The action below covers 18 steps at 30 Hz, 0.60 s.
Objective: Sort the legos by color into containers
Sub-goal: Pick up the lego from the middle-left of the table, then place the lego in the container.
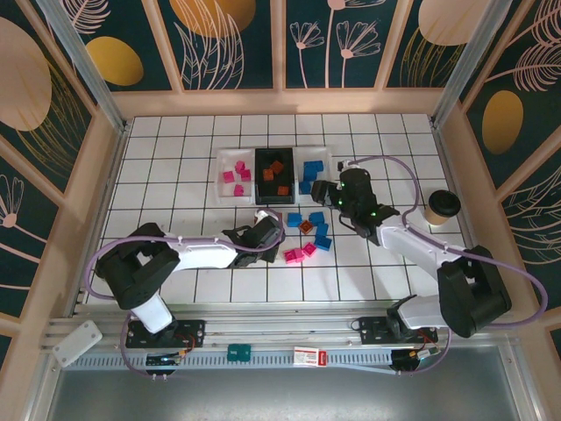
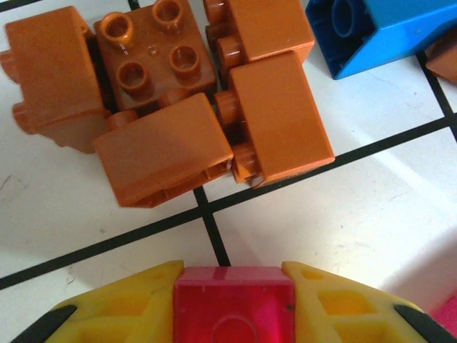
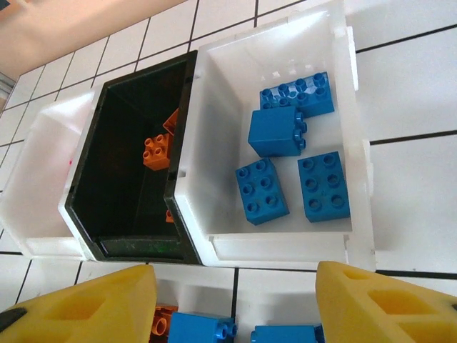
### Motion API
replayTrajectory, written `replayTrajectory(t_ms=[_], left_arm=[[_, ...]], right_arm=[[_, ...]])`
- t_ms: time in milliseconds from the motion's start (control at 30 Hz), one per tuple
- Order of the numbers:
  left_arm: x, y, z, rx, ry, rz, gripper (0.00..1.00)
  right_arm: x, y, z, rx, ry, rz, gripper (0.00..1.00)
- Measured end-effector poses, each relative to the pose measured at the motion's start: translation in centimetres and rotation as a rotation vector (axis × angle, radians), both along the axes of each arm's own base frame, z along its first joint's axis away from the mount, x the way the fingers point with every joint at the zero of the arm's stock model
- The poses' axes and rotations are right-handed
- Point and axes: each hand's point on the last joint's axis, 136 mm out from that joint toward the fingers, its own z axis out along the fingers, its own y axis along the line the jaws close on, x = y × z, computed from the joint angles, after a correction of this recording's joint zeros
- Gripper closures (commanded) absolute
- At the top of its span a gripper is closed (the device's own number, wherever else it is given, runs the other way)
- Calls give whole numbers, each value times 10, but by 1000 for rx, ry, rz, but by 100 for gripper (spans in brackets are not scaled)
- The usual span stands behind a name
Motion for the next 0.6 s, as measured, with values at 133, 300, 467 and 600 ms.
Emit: replayTrajectory(t_ms=[133, 300, 467, 600], left_arm=[[-5, 5, 14, -43, -18, 13, 70], [-3, 11, 53, -139, -86, 50, 67], [29, 41, 105, -245, -191, 179, 67], [73, 78, 138, -270, -269, 334, 67]], right_arm=[[-10, -2, -10, -1, 19, 2, 39], [-23, 1, -23, -19, 42, 23, 39], [-43, 11, -41, -40, 77, 63, 39], [-56, 16, -47, -44, 87, 82, 39]])
